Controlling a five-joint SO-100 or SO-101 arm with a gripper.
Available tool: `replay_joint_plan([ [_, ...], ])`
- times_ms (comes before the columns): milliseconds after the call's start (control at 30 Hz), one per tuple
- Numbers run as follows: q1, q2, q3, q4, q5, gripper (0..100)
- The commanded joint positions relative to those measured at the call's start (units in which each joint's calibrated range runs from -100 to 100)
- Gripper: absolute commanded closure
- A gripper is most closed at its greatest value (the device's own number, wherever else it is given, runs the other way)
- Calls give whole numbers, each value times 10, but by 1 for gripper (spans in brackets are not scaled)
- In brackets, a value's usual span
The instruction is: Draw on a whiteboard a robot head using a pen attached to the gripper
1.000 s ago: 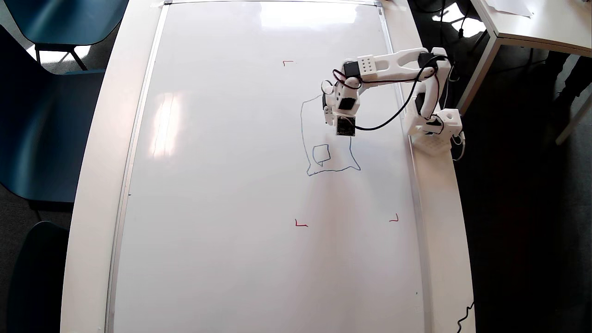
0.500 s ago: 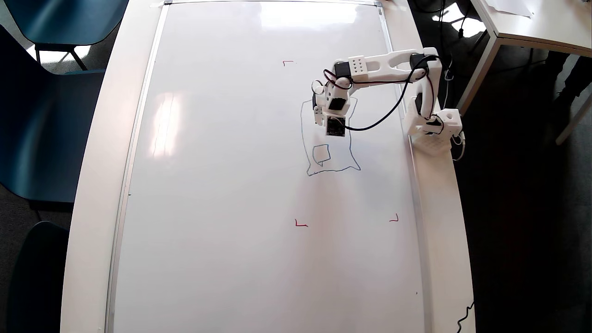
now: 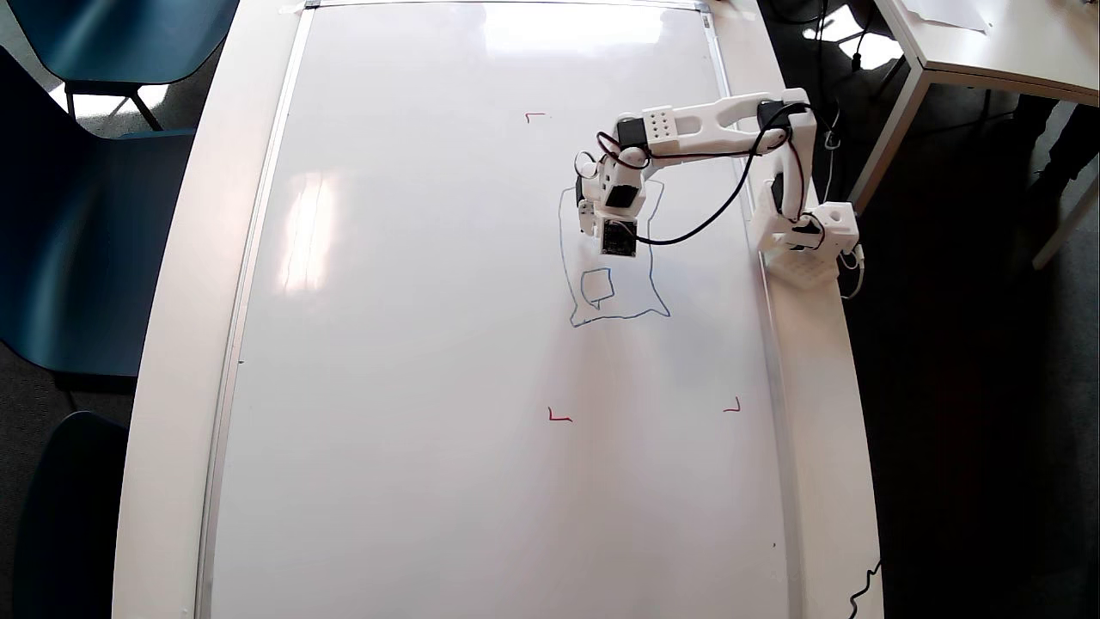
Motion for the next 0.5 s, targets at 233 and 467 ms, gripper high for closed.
replay_joint_plan([
  [233, -8, 16, -16, -2, 0, 98],
  [467, -8, 13, 25, 12, -5, 99],
])
